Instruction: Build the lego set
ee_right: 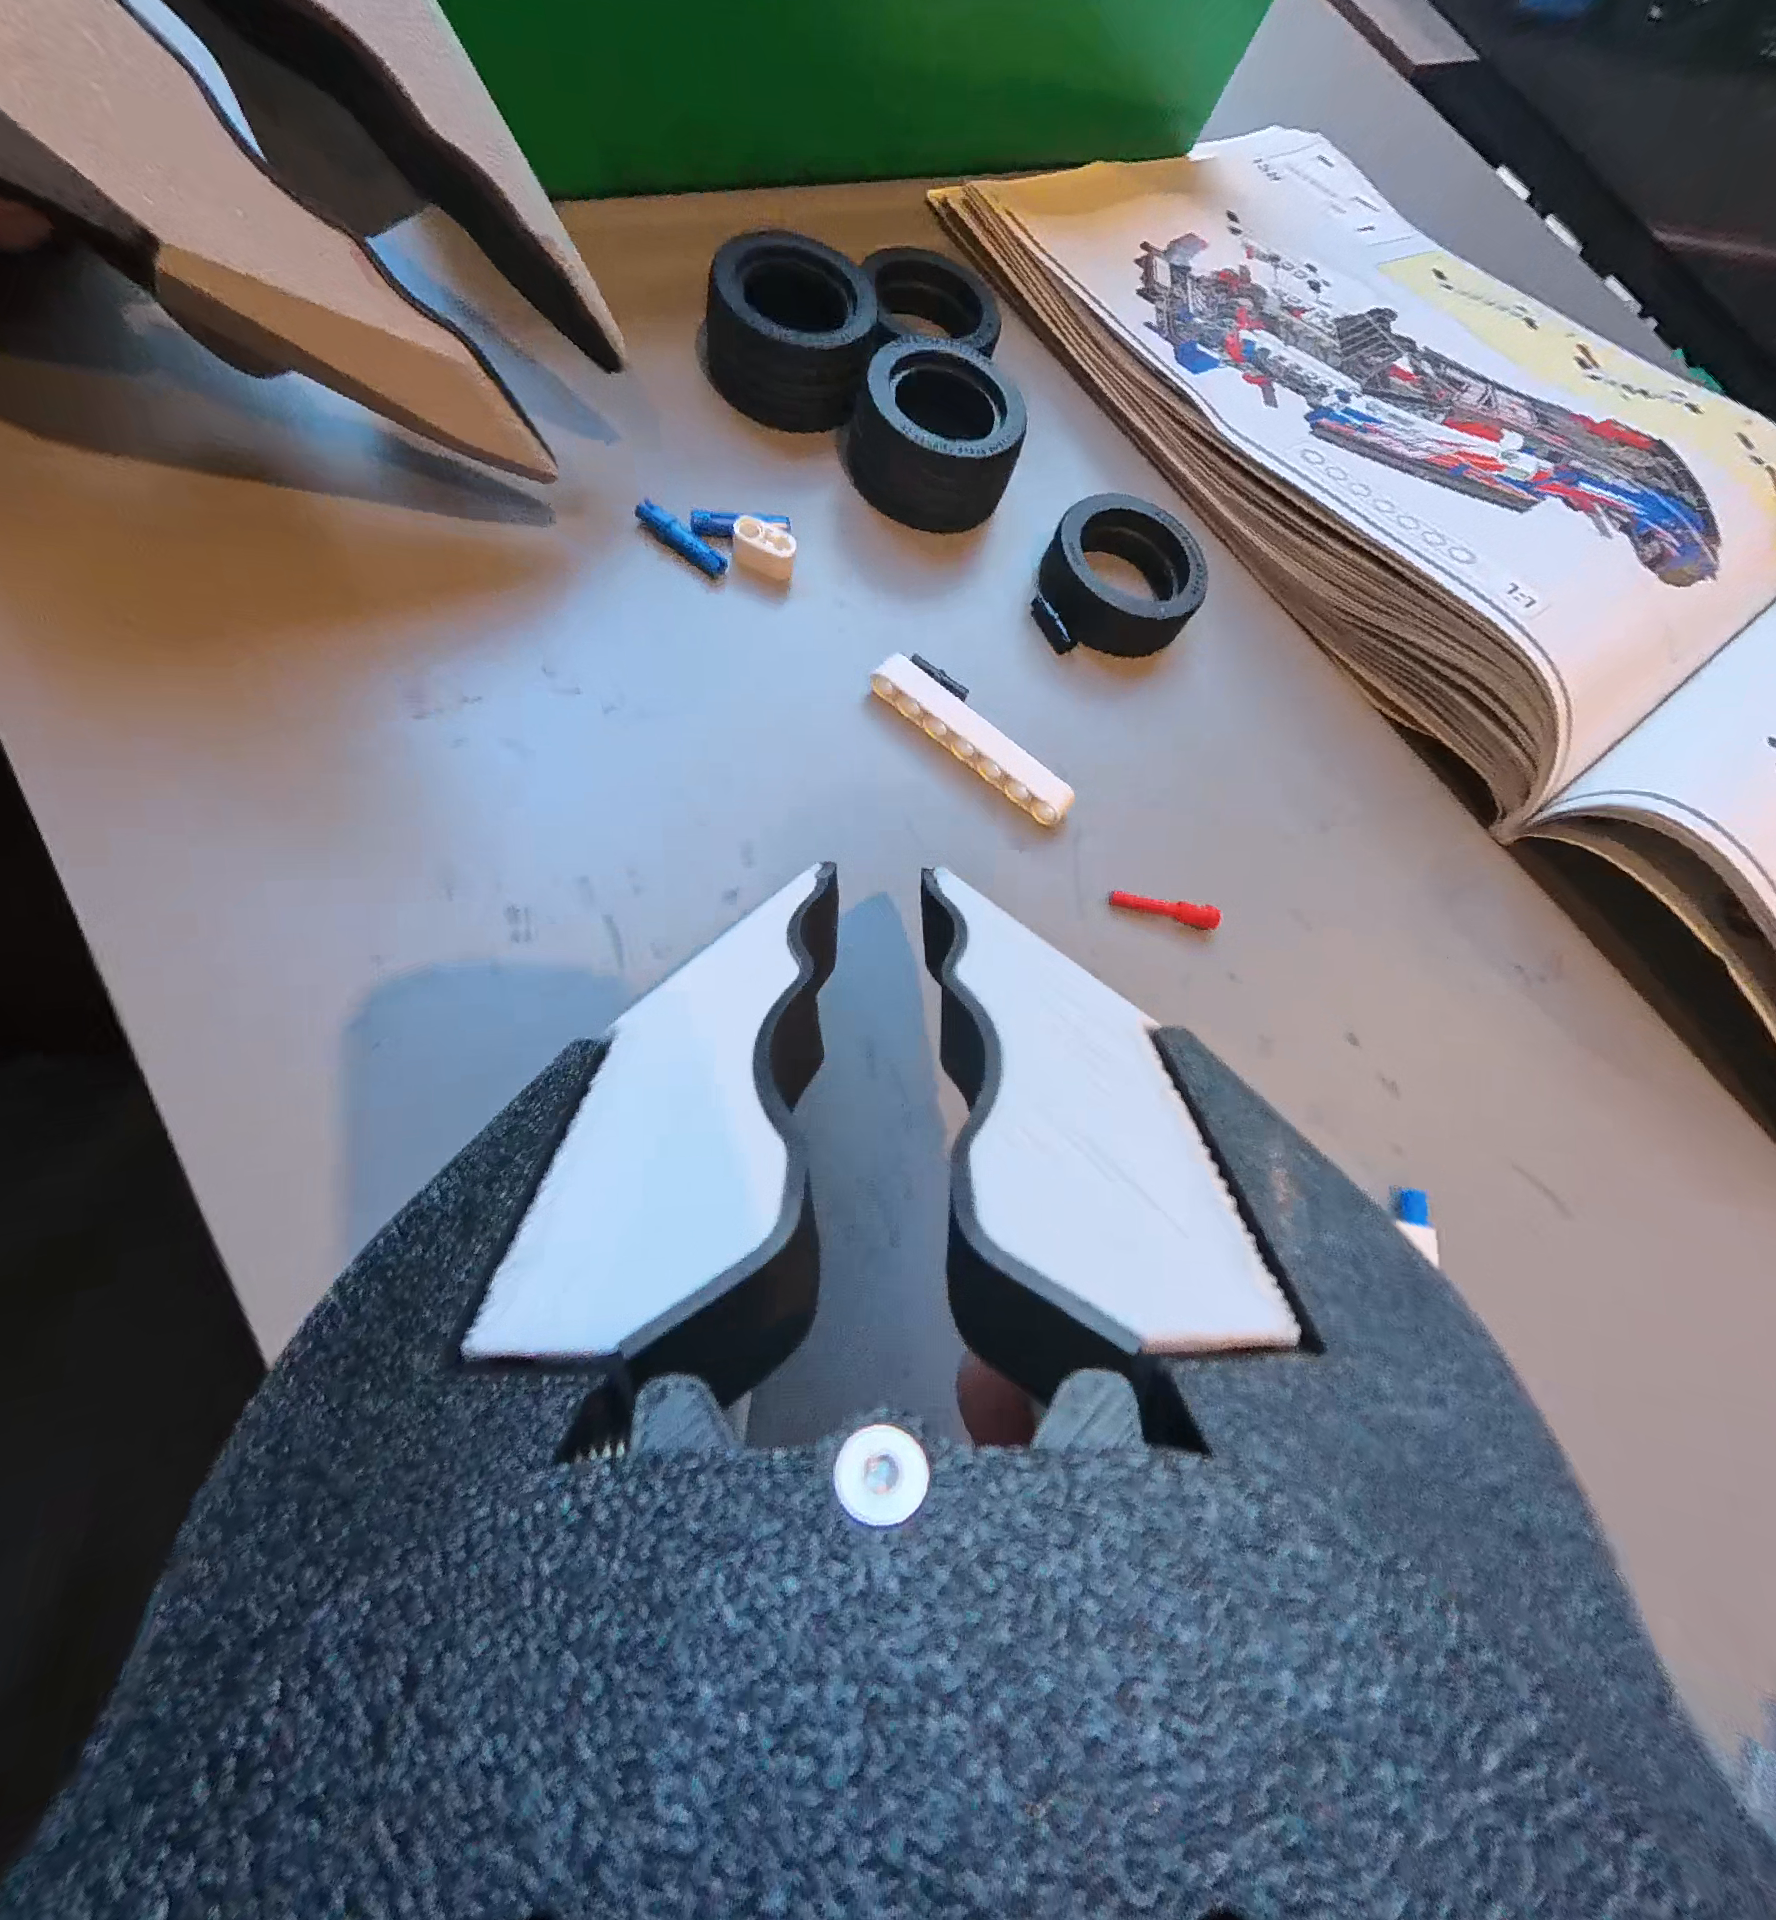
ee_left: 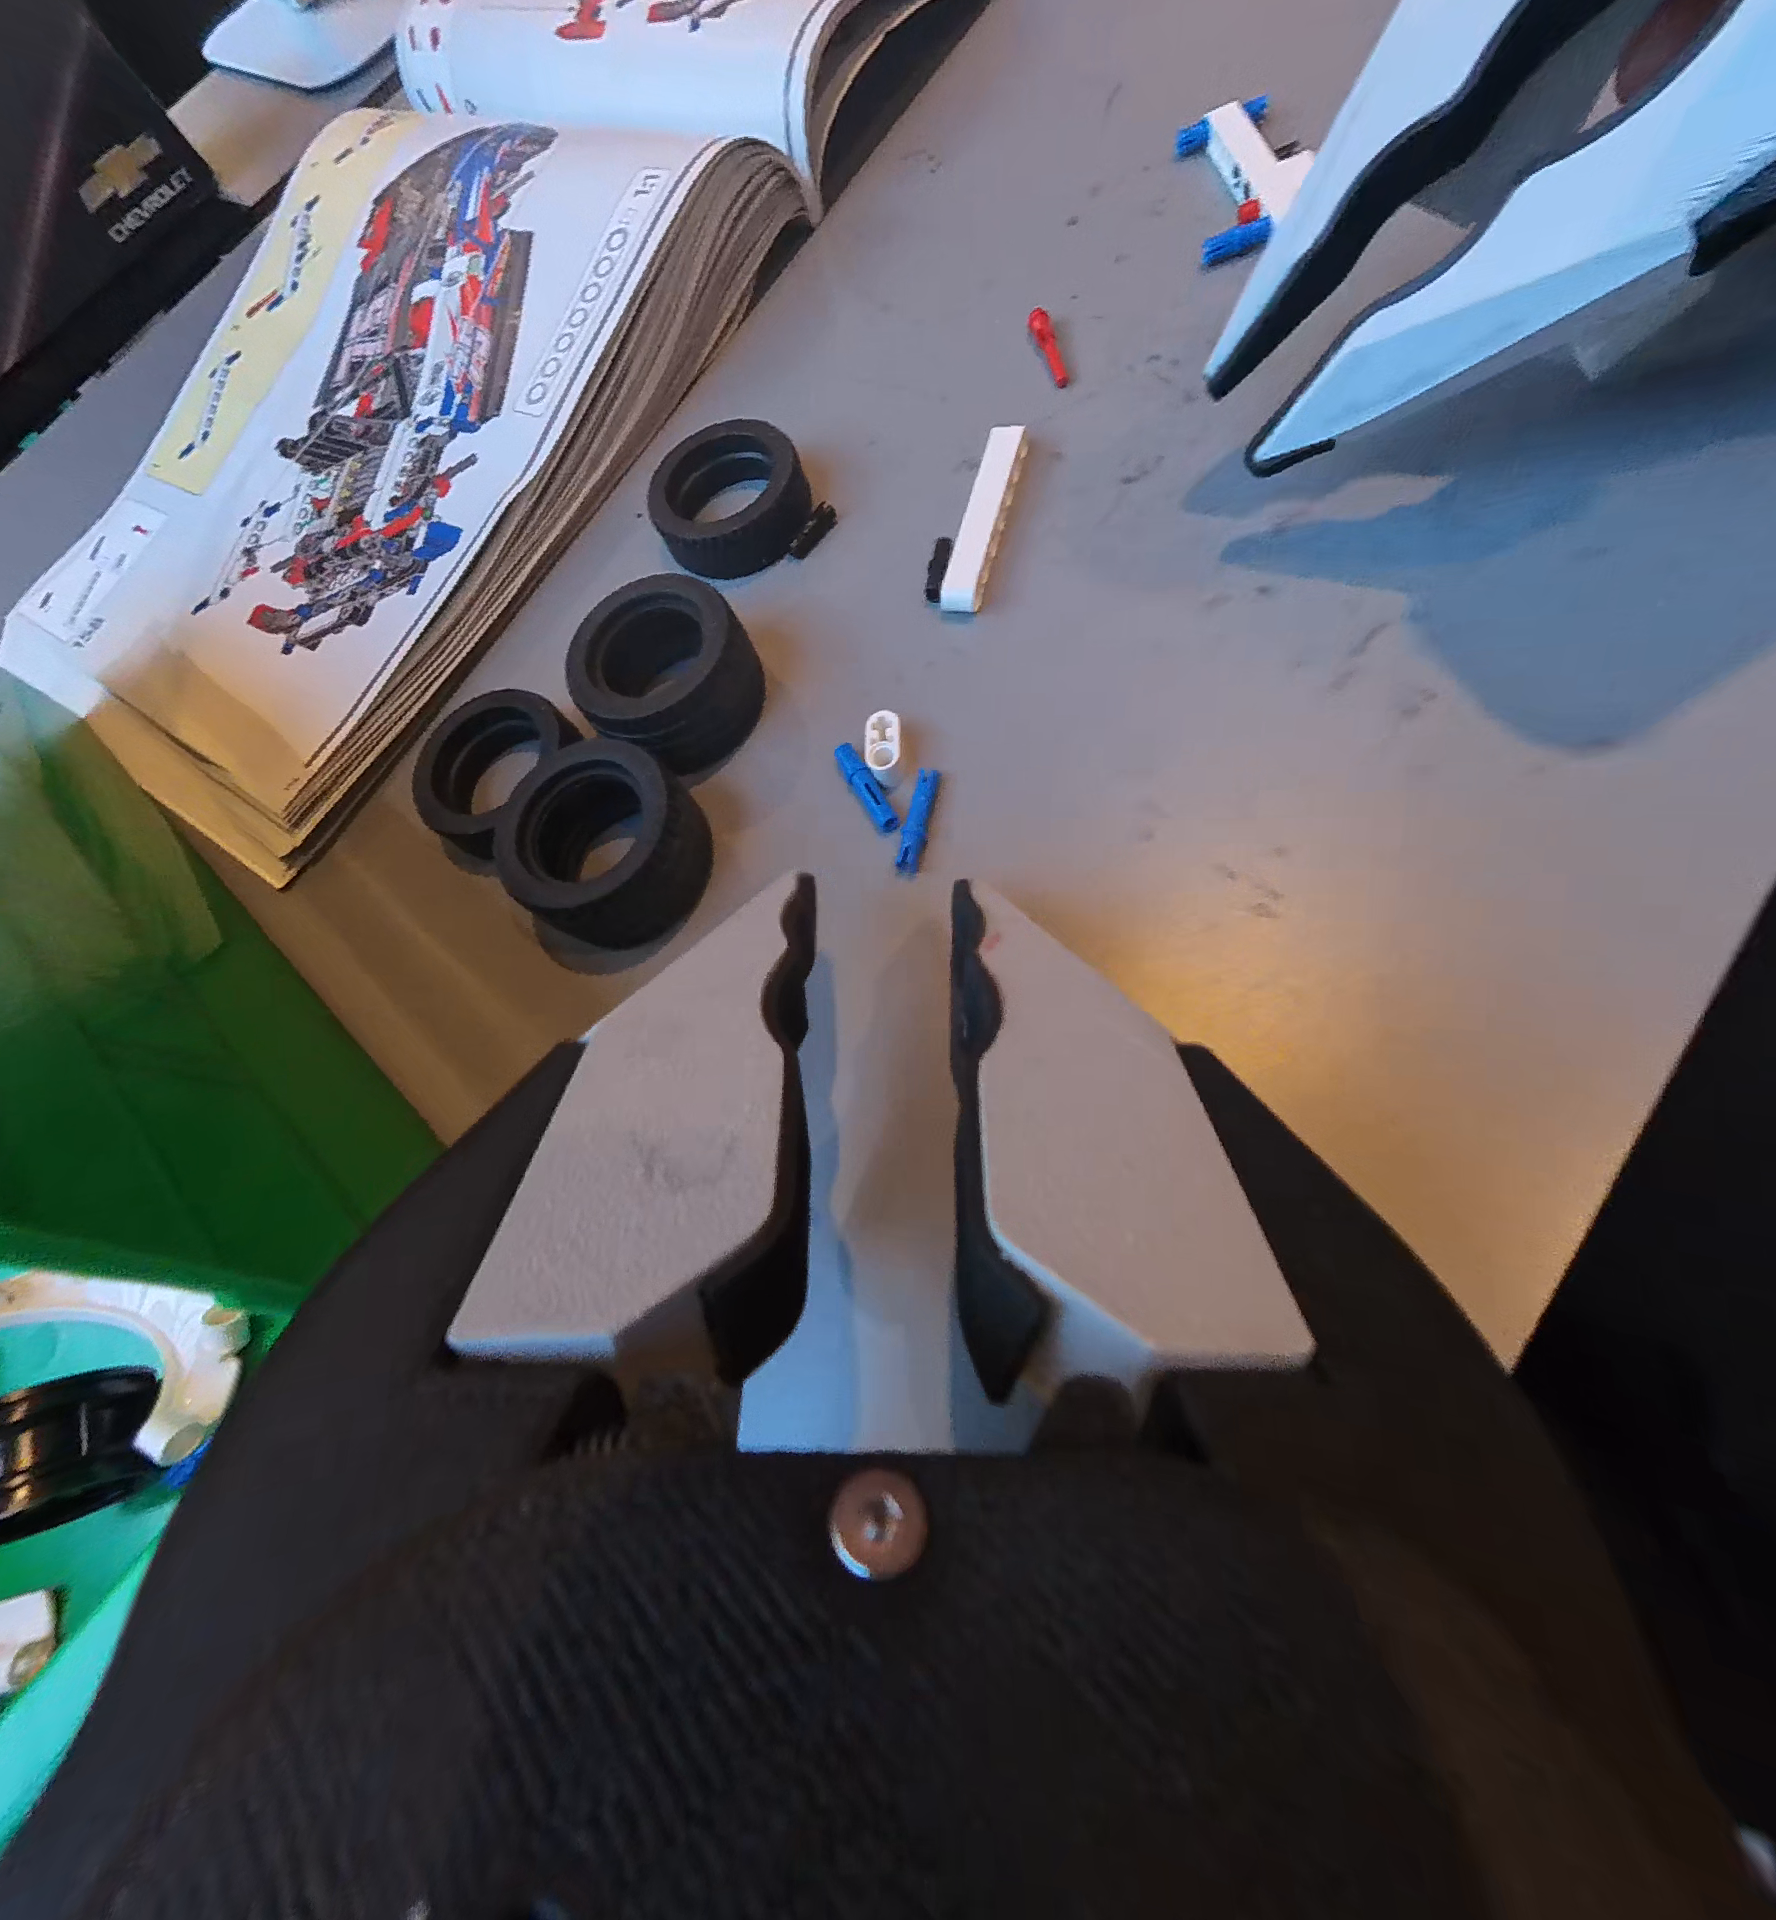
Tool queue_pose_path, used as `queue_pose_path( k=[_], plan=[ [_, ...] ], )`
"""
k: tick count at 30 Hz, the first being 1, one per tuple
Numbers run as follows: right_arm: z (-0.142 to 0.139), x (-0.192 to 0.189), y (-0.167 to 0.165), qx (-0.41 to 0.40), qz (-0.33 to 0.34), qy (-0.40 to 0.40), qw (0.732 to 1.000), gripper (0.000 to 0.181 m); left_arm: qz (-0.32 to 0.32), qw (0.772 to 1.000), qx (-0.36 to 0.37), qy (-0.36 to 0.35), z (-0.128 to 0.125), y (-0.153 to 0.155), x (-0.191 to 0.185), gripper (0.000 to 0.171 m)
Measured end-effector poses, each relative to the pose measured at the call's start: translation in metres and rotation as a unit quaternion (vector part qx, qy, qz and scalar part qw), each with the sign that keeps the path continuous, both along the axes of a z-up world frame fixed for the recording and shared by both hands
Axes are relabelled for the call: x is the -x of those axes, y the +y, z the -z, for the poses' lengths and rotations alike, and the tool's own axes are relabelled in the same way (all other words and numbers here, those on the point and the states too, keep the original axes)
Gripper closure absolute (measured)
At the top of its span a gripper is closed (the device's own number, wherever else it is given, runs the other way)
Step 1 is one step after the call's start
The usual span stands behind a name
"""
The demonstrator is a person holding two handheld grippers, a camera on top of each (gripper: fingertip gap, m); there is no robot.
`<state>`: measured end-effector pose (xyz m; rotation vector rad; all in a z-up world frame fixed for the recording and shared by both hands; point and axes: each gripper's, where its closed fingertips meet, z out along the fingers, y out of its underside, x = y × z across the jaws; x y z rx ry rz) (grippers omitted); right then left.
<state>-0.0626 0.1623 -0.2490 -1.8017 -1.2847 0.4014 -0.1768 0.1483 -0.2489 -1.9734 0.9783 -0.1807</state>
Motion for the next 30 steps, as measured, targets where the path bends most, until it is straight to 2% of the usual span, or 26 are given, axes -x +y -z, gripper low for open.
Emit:
queue_pose_path(
  k=[5,10,14,25,30],
  plan=[
    [-0.003,0.016,0.018,-0.001,0.006,0.010,1.000,0.160,-0.026,0.999,-0.024,0.010,-0.003,0.004,0.010,0.148],
    [0.002,0.021,0.018,-0.001,-0.003,-0.007,1.000,0.156,-0.043,0.998,-0.031,0.030,-0.001,0.005,0.027,0.149],
    [0.004,0.022,0.020,0.001,-0.005,-0.012,1.000,0.156,-0.036,0.999,-0.029,0.004,-0.006,0.005,0.026,0.154],
    [0.008,0.033,0.036,-0.001,0.009,-0.027,1.000,0.151,-0.010,0.998,-0.041,0.043,0.000,0.000,0.019,0.159],
    [0.013,0.035,0.033,0.046,-0.008,-0.022,0.999,0.146,-0.007,0.998,-0.045,0.047,0.000,0.000,0.018,0.159]
  ],
)
